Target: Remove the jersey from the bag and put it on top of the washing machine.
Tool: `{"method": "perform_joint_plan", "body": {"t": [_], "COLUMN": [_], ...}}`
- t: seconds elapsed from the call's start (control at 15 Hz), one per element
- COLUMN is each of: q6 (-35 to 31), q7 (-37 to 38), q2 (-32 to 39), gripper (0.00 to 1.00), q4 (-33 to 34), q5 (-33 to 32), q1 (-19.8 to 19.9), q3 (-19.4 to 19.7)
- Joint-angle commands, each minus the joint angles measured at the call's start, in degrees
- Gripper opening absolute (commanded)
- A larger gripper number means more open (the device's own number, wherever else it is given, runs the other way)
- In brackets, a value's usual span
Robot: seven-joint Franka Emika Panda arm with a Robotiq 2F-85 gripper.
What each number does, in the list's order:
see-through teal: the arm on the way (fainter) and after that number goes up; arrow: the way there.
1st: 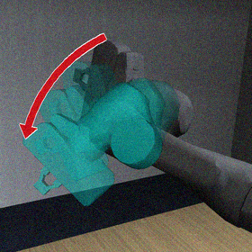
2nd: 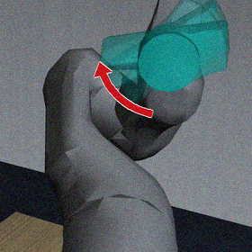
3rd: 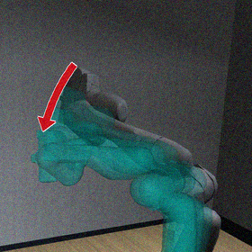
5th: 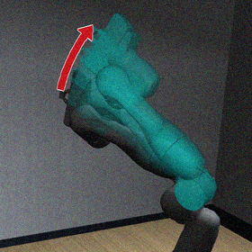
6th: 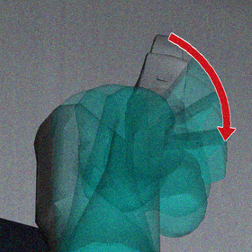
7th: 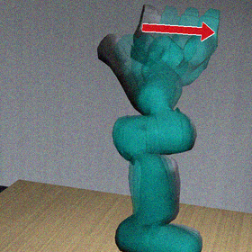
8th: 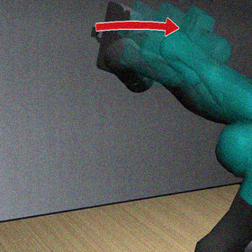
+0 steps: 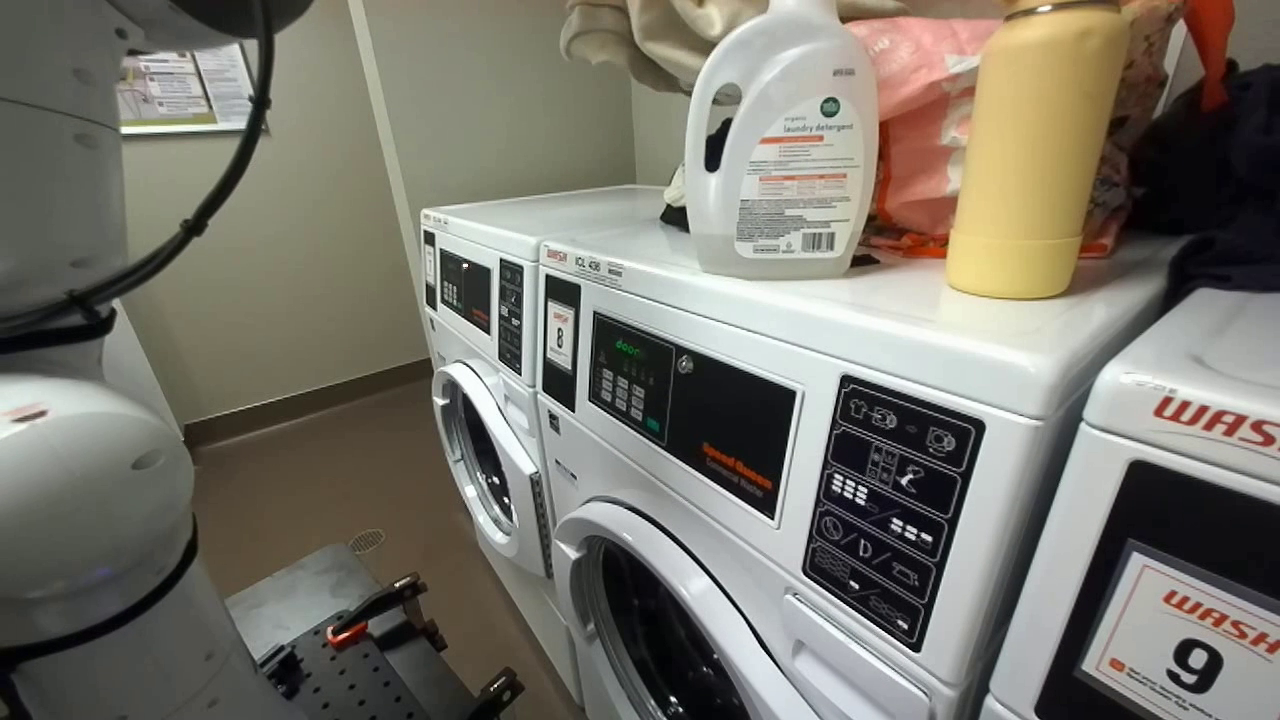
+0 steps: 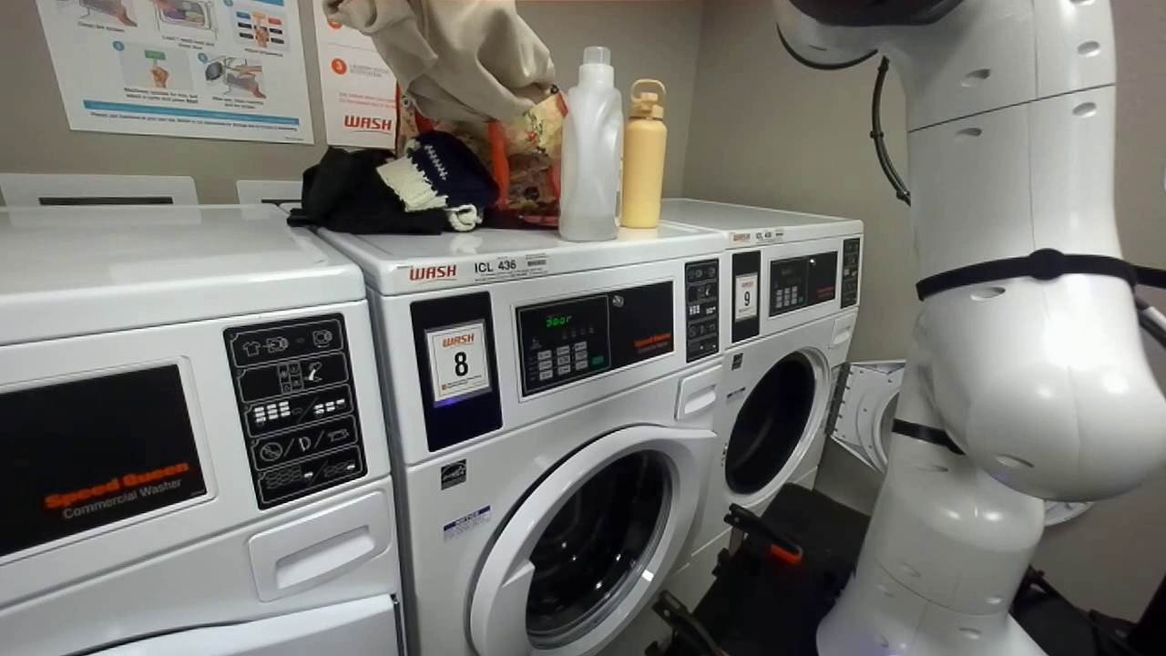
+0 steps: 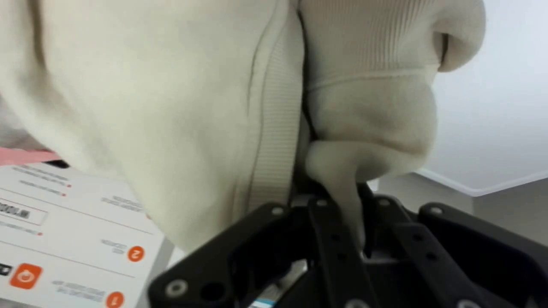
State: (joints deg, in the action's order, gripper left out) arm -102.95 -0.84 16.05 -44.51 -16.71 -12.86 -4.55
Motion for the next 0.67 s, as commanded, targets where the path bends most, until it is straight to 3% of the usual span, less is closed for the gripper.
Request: {"method": "perform_joint_plan", "body": {"t": [0.0, 0.6], "q6": [-1.0, -3.7], "q7": [-5.0, -19.3], "q2": [-2.1, 2.1], "gripper": [0.04, 0.04], "q4": [-4.4, -9.3], "q5": [2.1, 13.8], "q1": [-1.9, -0.9], "q3": [-3.2, -9.0]}}
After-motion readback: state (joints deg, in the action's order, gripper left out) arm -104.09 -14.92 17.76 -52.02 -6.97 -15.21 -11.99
